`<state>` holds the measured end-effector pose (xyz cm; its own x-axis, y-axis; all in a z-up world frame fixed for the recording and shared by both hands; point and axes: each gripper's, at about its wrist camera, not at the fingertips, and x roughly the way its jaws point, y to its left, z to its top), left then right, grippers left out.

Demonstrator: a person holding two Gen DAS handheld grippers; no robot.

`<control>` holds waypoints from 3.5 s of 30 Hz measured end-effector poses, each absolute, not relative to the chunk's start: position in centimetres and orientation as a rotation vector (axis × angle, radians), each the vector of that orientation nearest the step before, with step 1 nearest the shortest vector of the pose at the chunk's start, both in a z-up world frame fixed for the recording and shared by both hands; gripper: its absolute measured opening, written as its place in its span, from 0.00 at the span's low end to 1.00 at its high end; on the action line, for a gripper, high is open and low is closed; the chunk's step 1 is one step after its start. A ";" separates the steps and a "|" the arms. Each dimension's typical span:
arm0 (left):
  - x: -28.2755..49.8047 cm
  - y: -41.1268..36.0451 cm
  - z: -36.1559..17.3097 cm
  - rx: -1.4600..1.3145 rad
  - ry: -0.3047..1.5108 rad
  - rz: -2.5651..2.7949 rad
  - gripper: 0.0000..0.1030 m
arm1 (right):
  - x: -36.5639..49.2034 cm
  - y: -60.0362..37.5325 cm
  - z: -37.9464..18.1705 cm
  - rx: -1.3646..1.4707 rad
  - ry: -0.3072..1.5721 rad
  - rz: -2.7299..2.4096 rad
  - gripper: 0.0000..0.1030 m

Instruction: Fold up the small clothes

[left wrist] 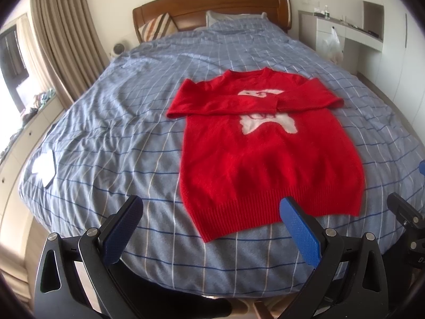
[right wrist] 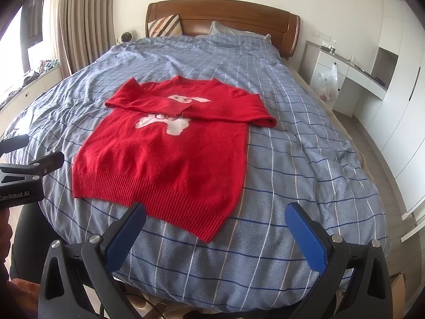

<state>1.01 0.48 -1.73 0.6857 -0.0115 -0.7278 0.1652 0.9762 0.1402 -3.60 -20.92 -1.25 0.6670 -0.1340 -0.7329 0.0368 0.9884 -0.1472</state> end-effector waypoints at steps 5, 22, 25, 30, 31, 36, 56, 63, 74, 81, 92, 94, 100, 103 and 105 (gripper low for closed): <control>1.0 0.4 -1.8 0.200 0.818 -0.099 1.00 | -3.7 -20.7 -1.5 -0.129 0.840 -0.090 1.00; 1.3 0.2 -2.1 0.189 0.846 -0.117 1.00 | -3.7 -20.8 -1.6 -0.127 0.840 -0.091 1.00; 1.7 1.3 -3.0 0.229 0.858 -0.139 1.00 | -3.9 -21.3 -1.9 -0.156 0.816 -0.077 1.00; 4.8 9.0 -7.5 0.002 1.017 -0.197 0.99 | -4.8 -26.1 -4.3 -0.179 0.835 -0.030 1.00; 5.3 10.2 -8.7 -0.068 1.040 -0.228 0.99 | -4.5 -27.3 -5.1 -0.143 0.855 -0.011 1.00; 7.4 10.2 -13.1 -0.183 1.126 -0.325 0.83 | -0.6 -31.0 -9.8 0.284 0.968 0.202 0.89; 4.4 9.3 -12.4 0.013 1.057 -0.327 0.00 | -1.6 -28.8 -10.5 0.230 1.109 0.105 0.03; 4.7 9.8 -15.4 -0.061 1.049 -0.253 0.01 | -0.7 -29.3 -14.3 0.201 1.129 0.042 0.03; 2.8 13.5 -10.9 -0.069 0.953 -0.171 0.67 | 1.7 -29.7 -4.5 -0.152 1.058 0.100 0.45; 4.4 15.6 -8.4 -0.197 0.864 -0.059 0.68 | 15.2 -20.2 -5.1 -0.500 0.921 0.392 0.66; 0.6 18.8 -10.5 -0.180 0.923 0.042 0.71 | 23.8 -25.9 -7.0 -0.177 0.883 0.192 0.09; 0.4 19.7 -10.9 -0.192 0.943 0.058 0.71 | 22.1 -32.0 -4.4 -0.047 0.835 0.091 0.09; 1.9 19.0 -10.1 -0.243 0.929 0.034 0.71 | 14.1 -50.5 -2.4 0.300 0.793 -0.236 0.09; 3.4 16.7 -9.8 -0.227 0.922 -0.021 0.71 | 10.4 -55.8 -4.1 0.427 0.804 -0.329 0.09; 4.1 14.9 -9.5 -0.204 0.921 -0.063 0.70 | 9.0 -57.9 -5.3 0.522 0.801 -0.349 0.09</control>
